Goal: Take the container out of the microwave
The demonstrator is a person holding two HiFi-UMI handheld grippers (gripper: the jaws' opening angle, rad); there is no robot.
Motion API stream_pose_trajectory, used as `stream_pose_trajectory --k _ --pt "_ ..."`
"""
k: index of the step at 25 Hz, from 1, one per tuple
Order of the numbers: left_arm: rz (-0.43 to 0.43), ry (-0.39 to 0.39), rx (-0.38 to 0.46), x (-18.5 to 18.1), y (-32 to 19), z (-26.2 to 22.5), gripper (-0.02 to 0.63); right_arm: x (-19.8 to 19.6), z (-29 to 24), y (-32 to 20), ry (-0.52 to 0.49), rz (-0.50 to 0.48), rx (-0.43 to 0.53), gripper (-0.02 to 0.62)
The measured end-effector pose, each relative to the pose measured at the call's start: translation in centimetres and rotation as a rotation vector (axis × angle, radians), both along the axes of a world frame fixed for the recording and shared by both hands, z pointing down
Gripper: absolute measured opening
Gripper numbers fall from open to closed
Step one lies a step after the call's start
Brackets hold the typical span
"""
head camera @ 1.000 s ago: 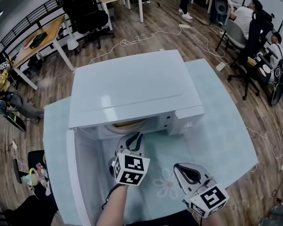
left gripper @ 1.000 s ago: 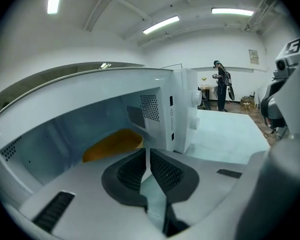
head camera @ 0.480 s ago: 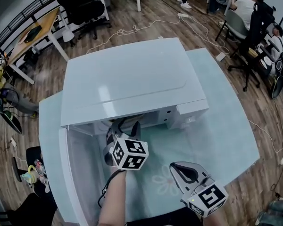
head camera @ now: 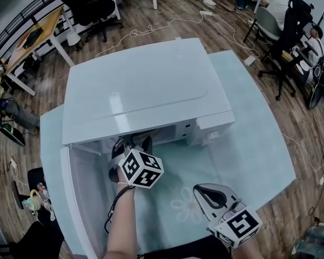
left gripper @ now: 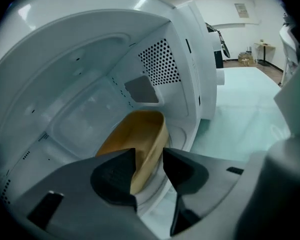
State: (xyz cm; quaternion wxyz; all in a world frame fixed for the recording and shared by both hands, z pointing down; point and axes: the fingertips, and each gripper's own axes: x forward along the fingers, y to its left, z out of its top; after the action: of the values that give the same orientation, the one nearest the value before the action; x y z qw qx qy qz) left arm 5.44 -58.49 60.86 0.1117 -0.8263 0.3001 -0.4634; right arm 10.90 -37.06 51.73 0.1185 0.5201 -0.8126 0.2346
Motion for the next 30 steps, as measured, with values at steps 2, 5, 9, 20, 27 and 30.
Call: stream_pose_trajectory --k 2,5,9,20,27,30 --pt "0.008 -0.028 0.002 0.0 0.0 0.3 0.179 0.1 0.1 0.2 0.000 0.000 -0.002 0.009" --pt "0.006 -0.069 0.021 -0.2 0.0 0.6 0.150 0.2 0.3 0.4 0.005 0.002 -0.009 0.009" --pt "0.005 -0.101 0.031 -0.3 0.1 0.9 0.096 0.6 0.3 0.6 0.016 0.008 -0.007 0.009" --pt "-0.003 -0.076 0.049 0.3 3.1 -1.0 0.031 2.6 -1.0 3.1 0.028 0.033 0.027 0.009" --pt "-0.026 -0.102 0.041 0.5 5.9 -2.2 0.031 3.6 -1.6 5.7 0.010 -0.036 0.054 0.009" --pt "-0.064 -0.087 0.038 0.6 7.6 -3.3 0.031 4.8 -2.4 7.3 0.005 -0.057 0.072 0.009"
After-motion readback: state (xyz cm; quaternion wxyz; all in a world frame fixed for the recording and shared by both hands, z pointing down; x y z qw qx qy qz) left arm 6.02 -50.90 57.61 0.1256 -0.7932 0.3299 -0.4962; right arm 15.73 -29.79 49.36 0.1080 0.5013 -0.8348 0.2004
